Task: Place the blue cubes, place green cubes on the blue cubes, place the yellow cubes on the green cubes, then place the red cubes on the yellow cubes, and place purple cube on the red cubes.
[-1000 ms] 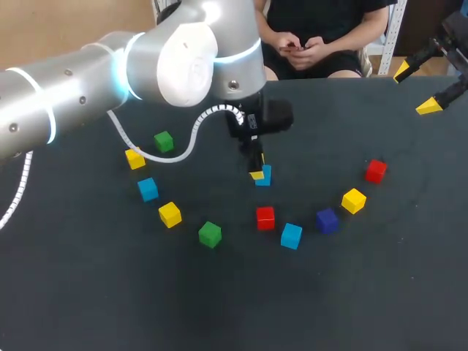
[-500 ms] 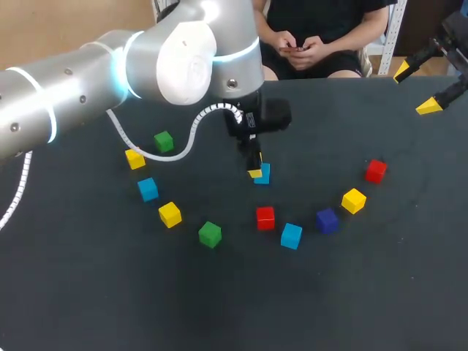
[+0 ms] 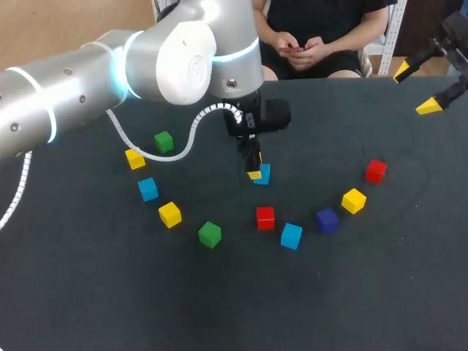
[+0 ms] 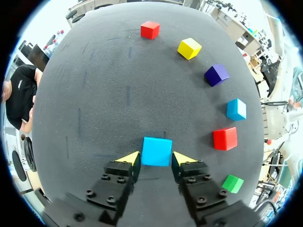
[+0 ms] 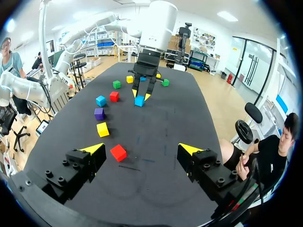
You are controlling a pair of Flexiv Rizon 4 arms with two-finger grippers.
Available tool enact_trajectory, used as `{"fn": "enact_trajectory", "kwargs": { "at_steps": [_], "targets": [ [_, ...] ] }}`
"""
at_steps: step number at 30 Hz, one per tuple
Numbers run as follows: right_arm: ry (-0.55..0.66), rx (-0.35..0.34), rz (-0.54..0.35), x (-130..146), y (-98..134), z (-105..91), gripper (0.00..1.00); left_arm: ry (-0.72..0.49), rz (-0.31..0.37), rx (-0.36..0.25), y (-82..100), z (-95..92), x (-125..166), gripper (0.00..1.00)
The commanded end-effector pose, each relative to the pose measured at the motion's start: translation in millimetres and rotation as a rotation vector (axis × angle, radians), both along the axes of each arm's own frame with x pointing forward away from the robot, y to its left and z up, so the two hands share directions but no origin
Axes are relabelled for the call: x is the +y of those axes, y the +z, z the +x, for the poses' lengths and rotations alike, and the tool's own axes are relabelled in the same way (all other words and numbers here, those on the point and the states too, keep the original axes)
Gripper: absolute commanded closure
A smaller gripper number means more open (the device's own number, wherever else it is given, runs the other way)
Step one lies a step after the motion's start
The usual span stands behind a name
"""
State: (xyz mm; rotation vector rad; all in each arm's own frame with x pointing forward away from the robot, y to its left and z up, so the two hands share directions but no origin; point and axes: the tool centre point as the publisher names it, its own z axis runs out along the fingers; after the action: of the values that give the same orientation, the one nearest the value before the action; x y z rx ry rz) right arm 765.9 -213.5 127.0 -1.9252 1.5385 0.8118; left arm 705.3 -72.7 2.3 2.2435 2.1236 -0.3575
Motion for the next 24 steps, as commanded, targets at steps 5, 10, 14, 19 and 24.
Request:
{"fn": "enact_trajectory", "kwargs": {
  "at_steps": [5,10,14,19,24],
  "targets": [
    [0.001,0.0,0.001,-0.2,-0.2,0.4,0.0,-0.006,-0.002,0.004,-0.4,1.1,-0.5,0.5],
    [0.001,0.0,0.001,-0.2,-0.2,0.4,0.0,-0.005,-0.002,0.002,-0.4,0.4,-0.9,0.55],
    [0.001,0.0,0.001,-0.2,-0.2,0.4,0.0,-0.002,0.0,0.005,-0.4,-1.1,0.7,0.52],
    [0.001,0.0,0.001,-0.2,-0.2,0.4,0.0,0.008,0.002,0.007,-0.4,-2.3,2.9,0.56],
    [0.001,0.0,0.001,-0.2,-0.2,0.4,0.0,0.013,0.003,0.01,-0.8,-2.9,3.7,0.6]
  ]
}}
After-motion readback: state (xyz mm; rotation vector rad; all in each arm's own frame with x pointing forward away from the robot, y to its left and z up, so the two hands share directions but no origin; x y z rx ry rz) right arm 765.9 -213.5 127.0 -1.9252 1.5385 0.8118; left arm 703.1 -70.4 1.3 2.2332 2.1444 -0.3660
